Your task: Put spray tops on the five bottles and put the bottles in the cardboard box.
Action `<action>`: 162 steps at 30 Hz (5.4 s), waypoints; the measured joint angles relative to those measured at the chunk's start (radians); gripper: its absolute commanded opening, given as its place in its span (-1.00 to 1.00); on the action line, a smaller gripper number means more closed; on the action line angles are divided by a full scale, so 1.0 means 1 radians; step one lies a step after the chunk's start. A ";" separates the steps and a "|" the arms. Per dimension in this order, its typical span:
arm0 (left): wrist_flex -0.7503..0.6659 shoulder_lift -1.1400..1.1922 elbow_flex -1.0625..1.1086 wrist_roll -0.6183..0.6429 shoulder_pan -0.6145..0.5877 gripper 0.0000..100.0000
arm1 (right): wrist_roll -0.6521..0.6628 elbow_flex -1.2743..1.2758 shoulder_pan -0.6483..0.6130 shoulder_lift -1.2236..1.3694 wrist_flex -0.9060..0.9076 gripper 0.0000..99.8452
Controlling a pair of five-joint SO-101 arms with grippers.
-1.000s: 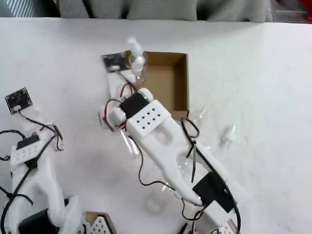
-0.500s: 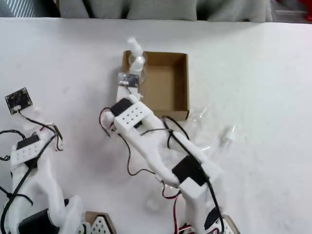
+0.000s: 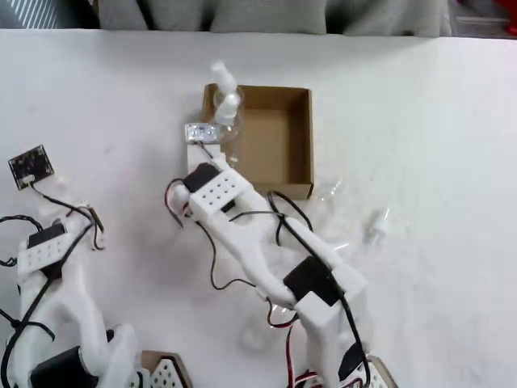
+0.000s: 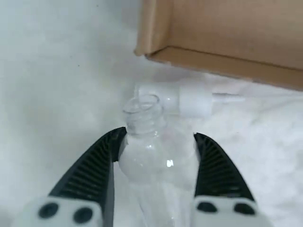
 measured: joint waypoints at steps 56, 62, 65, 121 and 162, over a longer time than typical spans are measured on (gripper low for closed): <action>0.746 -0.170 -0.319 0.304 0.628 -0.46 | 0.595 -0.213 0.405 -0.141 0.382 -0.81; 0.730 -0.044 -0.321 0.351 0.657 -0.46 | 0.598 -0.184 0.404 -0.141 0.348 -0.81; 0.729 0.017 -0.321 0.356 0.657 -0.46 | 0.598 -0.184 0.404 -0.141 0.338 -0.81; 0.671 0.258 -0.457 0.381 0.624 -0.46 | 0.661 -0.150 0.402 -0.140 0.333 -0.81; 0.635 0.588 -0.638 0.316 0.624 -0.46 | 0.661 -0.150 0.402 -0.140 0.333 -0.81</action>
